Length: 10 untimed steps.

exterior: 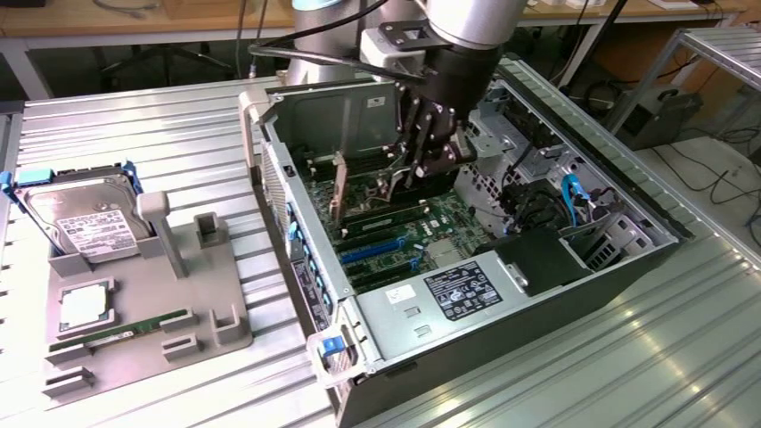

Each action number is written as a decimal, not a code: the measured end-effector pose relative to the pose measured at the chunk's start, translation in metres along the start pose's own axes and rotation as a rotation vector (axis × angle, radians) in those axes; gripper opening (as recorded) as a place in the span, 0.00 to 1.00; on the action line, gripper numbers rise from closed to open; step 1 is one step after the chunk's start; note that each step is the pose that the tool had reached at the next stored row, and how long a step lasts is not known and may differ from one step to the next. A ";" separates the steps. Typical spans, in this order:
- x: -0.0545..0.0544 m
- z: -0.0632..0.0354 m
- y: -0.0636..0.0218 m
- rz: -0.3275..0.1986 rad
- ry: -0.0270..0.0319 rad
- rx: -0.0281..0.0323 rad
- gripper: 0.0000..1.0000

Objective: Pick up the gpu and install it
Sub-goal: 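Insert the gpu into the slot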

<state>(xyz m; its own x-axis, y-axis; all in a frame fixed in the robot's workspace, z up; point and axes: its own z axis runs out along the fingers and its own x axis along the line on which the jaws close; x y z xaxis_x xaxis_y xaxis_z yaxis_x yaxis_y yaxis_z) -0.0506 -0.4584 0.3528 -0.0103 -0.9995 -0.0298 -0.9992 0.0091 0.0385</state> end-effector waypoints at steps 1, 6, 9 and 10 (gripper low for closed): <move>0.001 0.0015 0.0027 0.000 -0.0002 0.0004 0.26; 0.003 0.0109 0.0088 0.000 0.0001 0.0005 0.26; 0.003 0.0176 0.0091 -0.001 -0.0001 0.0005 0.26; 0.003 0.0198 0.0092 -0.001 0.0001 0.0005 0.26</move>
<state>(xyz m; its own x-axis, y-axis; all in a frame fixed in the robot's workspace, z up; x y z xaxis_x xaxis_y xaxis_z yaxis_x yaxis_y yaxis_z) -0.0605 -0.4607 0.3333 -0.0097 -0.9995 -0.0297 -0.9992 0.0085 0.0380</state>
